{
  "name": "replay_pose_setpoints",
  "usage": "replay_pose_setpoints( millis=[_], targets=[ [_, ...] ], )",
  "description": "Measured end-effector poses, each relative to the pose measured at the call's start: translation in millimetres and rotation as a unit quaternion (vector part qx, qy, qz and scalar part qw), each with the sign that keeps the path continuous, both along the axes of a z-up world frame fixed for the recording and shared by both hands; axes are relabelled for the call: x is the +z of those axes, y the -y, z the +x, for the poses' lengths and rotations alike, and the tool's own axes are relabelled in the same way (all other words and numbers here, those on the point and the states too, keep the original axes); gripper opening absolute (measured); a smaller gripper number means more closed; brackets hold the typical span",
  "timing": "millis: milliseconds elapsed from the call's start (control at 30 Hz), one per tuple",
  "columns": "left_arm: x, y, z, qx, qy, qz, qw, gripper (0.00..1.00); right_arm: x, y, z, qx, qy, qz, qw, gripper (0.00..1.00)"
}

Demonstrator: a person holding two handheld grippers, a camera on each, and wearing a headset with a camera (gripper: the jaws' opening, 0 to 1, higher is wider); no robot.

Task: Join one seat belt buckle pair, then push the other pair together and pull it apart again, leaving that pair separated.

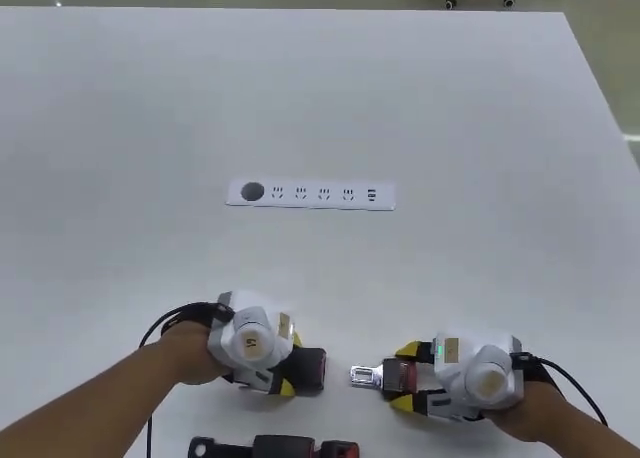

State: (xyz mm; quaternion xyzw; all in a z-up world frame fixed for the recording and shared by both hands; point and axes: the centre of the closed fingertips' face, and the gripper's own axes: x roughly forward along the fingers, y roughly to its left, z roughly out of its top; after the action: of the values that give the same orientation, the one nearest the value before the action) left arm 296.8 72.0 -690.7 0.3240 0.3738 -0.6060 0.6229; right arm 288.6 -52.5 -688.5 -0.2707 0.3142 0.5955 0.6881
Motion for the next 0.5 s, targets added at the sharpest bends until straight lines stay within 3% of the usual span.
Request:
replay_pose_setpoints(
  millis=[500],
  targets=[
    [-0.5, -0.5, 0.1, 0.0, -0.003, 0.001, 1.0, 0.34, -0.7, 34.7, -1.7, -0.014, -0.006, -0.01, 0.9998, 0.33]
  ],
)
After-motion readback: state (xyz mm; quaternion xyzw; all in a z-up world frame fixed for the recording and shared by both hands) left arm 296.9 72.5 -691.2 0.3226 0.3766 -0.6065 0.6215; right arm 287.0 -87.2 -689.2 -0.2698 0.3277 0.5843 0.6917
